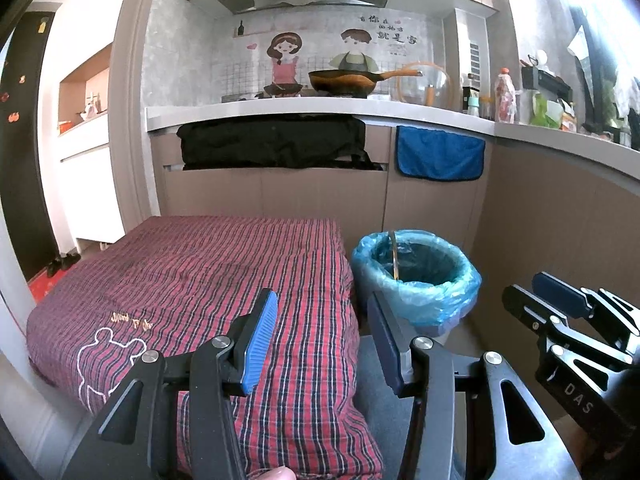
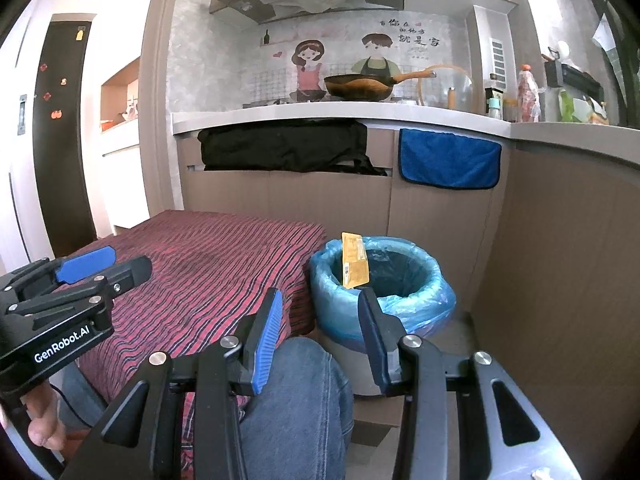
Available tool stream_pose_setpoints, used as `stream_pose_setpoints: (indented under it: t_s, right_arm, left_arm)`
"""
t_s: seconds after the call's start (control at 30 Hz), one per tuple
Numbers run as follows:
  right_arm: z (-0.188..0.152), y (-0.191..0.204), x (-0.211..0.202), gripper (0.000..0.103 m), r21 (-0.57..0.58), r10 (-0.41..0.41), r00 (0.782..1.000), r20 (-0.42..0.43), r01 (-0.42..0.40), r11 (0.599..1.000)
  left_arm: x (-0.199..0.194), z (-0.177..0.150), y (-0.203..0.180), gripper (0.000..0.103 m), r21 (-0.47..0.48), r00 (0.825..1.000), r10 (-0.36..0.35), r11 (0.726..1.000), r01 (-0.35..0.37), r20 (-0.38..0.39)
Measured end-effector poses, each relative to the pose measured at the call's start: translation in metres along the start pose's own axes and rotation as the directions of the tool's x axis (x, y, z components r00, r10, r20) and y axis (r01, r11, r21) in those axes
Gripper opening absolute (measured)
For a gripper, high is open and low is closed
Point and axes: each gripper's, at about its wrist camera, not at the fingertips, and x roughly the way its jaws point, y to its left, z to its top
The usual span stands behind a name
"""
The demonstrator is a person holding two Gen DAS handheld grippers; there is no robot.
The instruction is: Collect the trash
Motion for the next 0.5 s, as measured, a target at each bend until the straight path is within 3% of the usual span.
stream_pose_setpoints:
  t_s: [0.5]
  right_arm:
    - [-0.0004,-0.0004,0.0005,0.038,0.002,0.001,1.0,-0.001,-0.001,1.0]
  left_arm:
    - [-0.0018,0.0001,-0.0027,0.048,0.008,1.0,-0.003,1.0,0.003,-0.002]
